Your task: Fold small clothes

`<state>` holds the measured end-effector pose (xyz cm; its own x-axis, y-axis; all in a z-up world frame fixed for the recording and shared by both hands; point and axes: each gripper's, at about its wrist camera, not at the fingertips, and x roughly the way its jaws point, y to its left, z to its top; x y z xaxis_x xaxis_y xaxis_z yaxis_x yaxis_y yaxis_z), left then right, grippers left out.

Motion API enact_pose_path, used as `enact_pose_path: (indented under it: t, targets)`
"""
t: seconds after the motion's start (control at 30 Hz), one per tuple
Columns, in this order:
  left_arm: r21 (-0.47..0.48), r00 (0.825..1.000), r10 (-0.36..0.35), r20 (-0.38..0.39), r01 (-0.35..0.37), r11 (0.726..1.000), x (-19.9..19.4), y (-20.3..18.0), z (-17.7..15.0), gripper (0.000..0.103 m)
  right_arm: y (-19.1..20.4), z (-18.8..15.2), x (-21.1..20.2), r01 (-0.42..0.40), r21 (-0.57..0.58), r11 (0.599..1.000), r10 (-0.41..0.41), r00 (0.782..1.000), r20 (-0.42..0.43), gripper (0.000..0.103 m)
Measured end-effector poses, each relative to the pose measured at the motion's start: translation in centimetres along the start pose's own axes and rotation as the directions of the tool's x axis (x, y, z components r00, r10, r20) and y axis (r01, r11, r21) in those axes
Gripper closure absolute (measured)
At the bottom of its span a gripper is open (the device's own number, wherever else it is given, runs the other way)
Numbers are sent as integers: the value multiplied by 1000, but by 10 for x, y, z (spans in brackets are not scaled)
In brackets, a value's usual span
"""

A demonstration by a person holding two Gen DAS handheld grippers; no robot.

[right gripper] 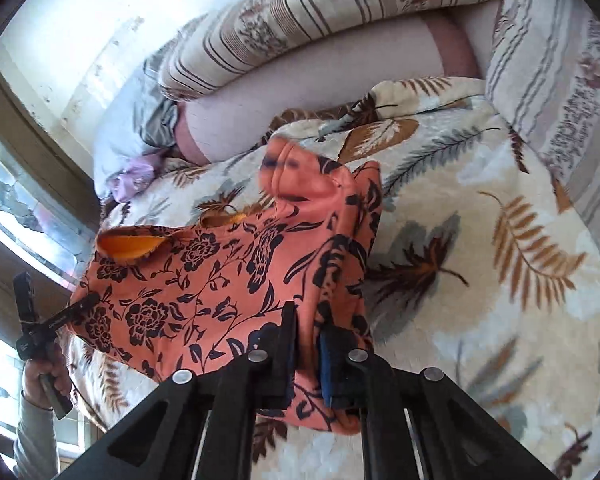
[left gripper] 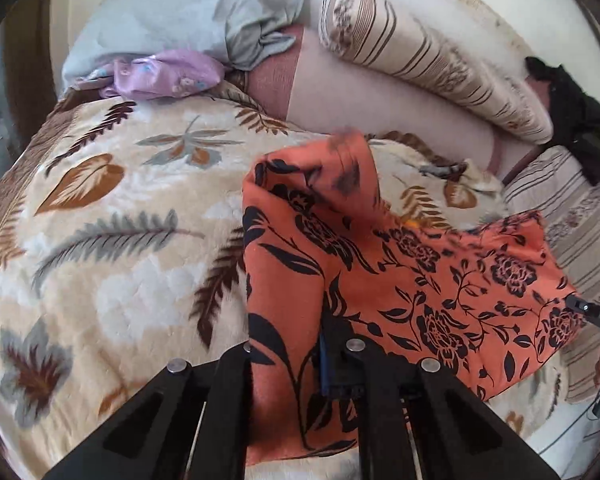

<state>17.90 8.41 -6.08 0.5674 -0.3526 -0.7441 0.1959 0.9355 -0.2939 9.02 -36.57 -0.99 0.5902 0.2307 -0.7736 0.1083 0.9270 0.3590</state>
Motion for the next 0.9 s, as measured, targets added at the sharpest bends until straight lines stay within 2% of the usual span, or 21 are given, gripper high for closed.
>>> enact_pose_path:
  t: [0.03,0.1,0.13,0.17,0.2,0.23,0.27,0.33,0.4,0.47,0.6,0.73,0.9]
  targets:
    - [-11,1000,0,-6,0,1000,-8,4,-19,90,-5,-14,-8,-12,17,1000,12,1000,-5,94]
    - [-40,998,-1,-68,-1,999,-2,18,-69,85,-31,-57,-16,-32,96,995,36,999,-38,90]
    - [-59,995,-8,-104,2,998,12,24,-93,69,-44,-81,-8,-20,129,991,28,998,-63,84]
    - [-82,983,16,-181,-31,996,32,37,-122,55,-61,-110,4,2,151,988,15,994,-108,62]
    - [-125,987,-12,-163,-8,992,36,50,-141,55,-81,-140,21,51,187,981,-14,981,-192,46]
    - [-144,996,-49,-70,38,989,21,55,-149,55,-96,-161,25,48,234,971,0,980,-201,43]
    - [-151,997,-36,-75,25,988,12,57,-150,52,-100,-173,5,-22,236,971,37,998,-59,43]
    - [-163,995,10,-98,-26,986,-4,62,-143,46,-104,-178,-14,6,291,957,8,999,-45,38]
    - [-142,997,68,-47,-74,987,-16,67,-129,45,-110,-176,-26,-13,318,948,15,1000,-3,34]
    - [-125,993,105,-49,-111,986,-13,71,-117,44,-111,-166,-29,14,294,956,-16,1000,4,33]
    - [-79,994,75,-76,-81,994,14,66,-88,44,-97,-123,-10,-53,239,969,46,998,38,33]
    - [3,995,85,-55,-85,996,44,59,-61,44,-81,-73,13,-17,159,987,7,998,66,33]
    - [40,989,105,-100,-101,994,81,52,-38,44,-73,-28,72,65,128,990,-67,998,11,33]
